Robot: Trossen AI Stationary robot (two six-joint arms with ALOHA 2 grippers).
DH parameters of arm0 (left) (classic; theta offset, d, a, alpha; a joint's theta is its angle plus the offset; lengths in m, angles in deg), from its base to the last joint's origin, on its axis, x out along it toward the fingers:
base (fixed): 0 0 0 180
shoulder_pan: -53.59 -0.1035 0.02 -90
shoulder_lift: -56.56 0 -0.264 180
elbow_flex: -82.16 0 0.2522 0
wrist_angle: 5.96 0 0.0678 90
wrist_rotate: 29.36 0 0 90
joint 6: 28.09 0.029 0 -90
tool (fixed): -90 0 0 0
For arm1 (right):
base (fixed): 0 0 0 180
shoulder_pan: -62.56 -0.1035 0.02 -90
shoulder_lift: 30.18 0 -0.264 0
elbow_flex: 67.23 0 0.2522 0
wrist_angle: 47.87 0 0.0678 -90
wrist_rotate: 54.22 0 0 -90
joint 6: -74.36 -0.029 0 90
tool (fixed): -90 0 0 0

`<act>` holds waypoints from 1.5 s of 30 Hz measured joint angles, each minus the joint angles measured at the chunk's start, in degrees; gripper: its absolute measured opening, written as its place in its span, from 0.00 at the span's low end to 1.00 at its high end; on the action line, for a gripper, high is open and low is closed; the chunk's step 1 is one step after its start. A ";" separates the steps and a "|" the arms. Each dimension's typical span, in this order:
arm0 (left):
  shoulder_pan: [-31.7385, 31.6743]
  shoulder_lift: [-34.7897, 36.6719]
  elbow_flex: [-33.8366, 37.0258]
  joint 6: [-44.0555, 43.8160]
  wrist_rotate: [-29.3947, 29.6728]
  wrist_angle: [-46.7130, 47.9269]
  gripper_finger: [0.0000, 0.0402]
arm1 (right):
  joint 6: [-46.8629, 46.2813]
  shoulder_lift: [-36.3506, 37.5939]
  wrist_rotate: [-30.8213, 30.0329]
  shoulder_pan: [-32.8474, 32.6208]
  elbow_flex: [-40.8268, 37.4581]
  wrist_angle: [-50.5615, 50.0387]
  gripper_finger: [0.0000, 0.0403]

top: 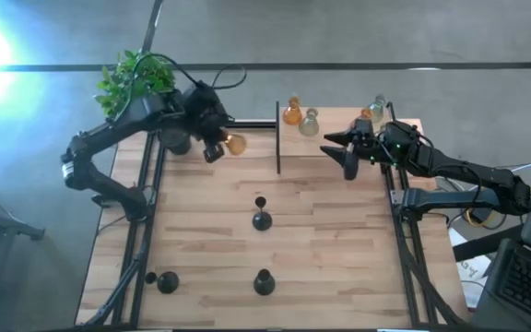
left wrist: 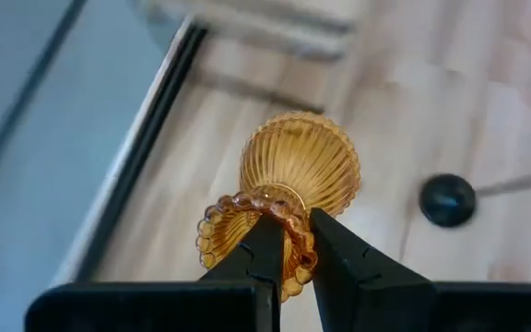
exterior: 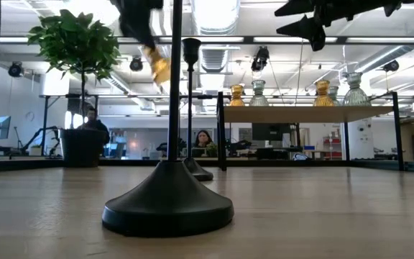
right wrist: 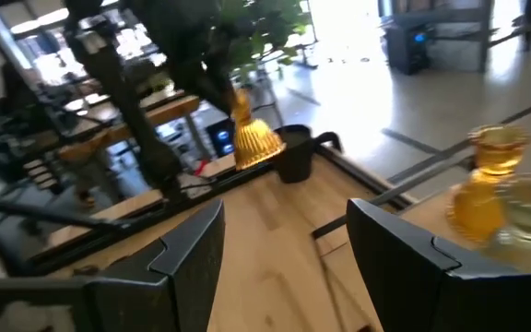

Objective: Pick & Place candle stick holders
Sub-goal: Put the orange glass candle holder on the shelf

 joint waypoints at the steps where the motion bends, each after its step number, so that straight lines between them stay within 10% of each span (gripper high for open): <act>1: 0.64 -0.19 -1.31 4.53 -1.37 0.04 0.09 | 0.00 0.00 0.86 0.00 0.00 0.05 0.54; 9: 9.04 -0.97 -3.99 43.11 -8.16 -2.29 0.09 | -4.59 -0.05 8.29 0.00 0.07 0.80 0.54; 45: 17.37 -24.97 -36.29 64.53 -14.44 1.80 0.09 | 3.29 -25.49 21.48 -5.31 29.80 -19.85 0.54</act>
